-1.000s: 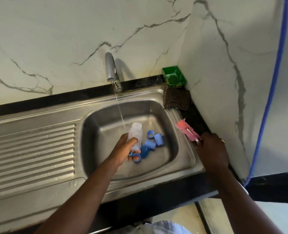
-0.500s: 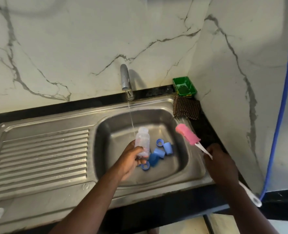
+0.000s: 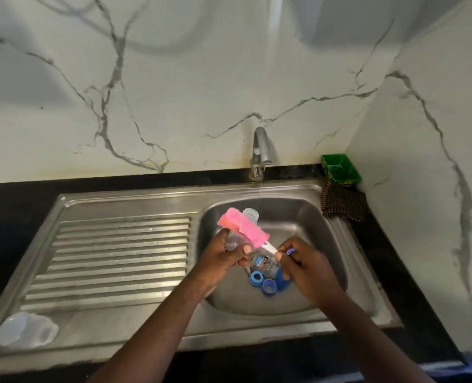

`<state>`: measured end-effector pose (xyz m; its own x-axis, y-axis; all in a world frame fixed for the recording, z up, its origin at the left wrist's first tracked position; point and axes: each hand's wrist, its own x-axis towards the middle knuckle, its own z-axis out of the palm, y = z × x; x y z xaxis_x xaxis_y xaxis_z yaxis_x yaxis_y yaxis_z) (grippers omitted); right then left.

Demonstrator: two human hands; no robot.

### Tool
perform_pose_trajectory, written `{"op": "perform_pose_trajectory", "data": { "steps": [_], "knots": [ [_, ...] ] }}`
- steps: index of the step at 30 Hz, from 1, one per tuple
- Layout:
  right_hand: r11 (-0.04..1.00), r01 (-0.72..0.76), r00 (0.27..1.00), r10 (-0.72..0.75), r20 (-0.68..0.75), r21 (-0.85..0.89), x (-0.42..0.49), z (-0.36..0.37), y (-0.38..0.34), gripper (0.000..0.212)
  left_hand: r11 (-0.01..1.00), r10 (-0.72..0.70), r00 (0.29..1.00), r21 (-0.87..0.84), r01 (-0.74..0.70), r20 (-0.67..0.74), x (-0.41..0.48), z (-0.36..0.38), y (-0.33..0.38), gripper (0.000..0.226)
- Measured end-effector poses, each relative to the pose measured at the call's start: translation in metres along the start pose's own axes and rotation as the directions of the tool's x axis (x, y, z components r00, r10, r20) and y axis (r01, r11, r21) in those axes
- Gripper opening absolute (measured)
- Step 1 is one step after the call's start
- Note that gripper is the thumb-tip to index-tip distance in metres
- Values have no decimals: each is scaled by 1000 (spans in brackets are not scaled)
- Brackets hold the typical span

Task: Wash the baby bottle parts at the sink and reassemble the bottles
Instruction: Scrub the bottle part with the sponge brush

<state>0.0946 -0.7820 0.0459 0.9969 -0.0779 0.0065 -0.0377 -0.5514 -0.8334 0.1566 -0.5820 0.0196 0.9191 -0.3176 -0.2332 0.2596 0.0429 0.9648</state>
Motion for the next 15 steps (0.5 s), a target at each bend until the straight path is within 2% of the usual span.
{"op": "perform_pose_trajectory", "data": {
  "steps": [4, 7, 9, 12, 15],
  "knots": [
    [989, -16, 991, -3, -132, -147, 7, 16, -15, 16, 999, 32, 999, 16, -32, 32, -6, -20, 5, 44],
    [970, 51, 997, -62, -42, -238, 1, 28, -20, 26, 999, 46, 999, -21, -46, -21, -4, -28, 7, 34],
    [967, 48, 996, -67, -67, -250, 2, 31, -26, 29, 998, 53, 999, -18, -53, -1, -4, -36, 9, 33],
    [975, -8, 983, -33, -180, -221, 7, 28, -35, 24, 998, 52, 998, -42, -50, 48, -5, -39, 11, 36],
    [984, 19, 992, -41, -122, -179, 1, 34, -40, 27, 997, 57, 996, -65, -53, 63, -4, -40, 16, 46]
  ]
}}
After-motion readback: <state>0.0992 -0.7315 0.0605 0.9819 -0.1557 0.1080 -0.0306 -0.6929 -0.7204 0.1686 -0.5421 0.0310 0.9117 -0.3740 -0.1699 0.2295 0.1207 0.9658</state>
